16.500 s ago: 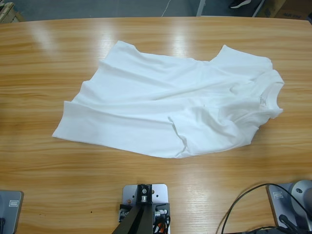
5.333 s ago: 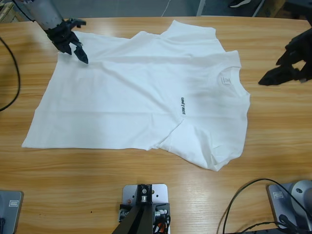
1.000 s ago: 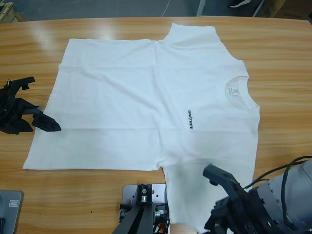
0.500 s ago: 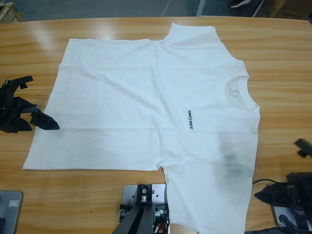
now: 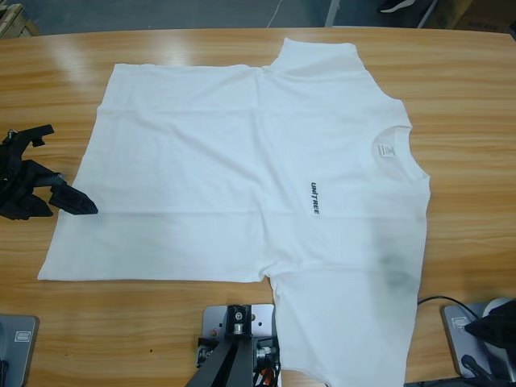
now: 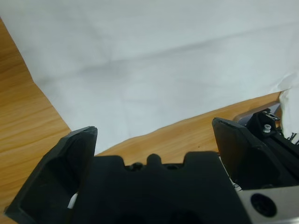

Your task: Fold clothes

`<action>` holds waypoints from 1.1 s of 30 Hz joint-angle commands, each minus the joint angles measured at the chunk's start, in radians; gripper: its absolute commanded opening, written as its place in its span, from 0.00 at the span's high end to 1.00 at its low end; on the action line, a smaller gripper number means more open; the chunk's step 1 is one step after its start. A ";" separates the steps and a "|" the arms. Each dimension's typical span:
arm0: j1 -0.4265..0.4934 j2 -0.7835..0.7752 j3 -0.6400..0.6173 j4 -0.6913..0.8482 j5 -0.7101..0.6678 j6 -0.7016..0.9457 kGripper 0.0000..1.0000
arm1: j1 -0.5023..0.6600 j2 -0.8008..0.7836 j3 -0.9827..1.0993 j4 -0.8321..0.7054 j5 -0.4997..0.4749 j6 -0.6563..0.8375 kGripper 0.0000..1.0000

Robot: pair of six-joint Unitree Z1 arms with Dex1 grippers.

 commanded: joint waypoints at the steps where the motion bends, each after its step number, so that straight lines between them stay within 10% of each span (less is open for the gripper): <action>1: 0.006 -0.006 0.029 0.010 -0.004 -0.007 0.03 | 0.182 0.147 -0.290 0.183 -0.053 0.003 0.26; 7: 0.006 -0.005 0.029 0.010 -0.003 -0.008 0.03 | 0.479 0.247 -0.272 0.174 -0.128 0.196 0.25; 18: 0.005 -0.004 0.024 0.013 -0.003 -0.002 0.03 | 0.552 0.162 0.159 -0.311 -0.289 0.577 0.25; 33: -0.002 0.005 0.005 0.036 0.001 0.002 0.03 | 0.866 0.359 0.282 -0.464 -0.407 1.124 0.25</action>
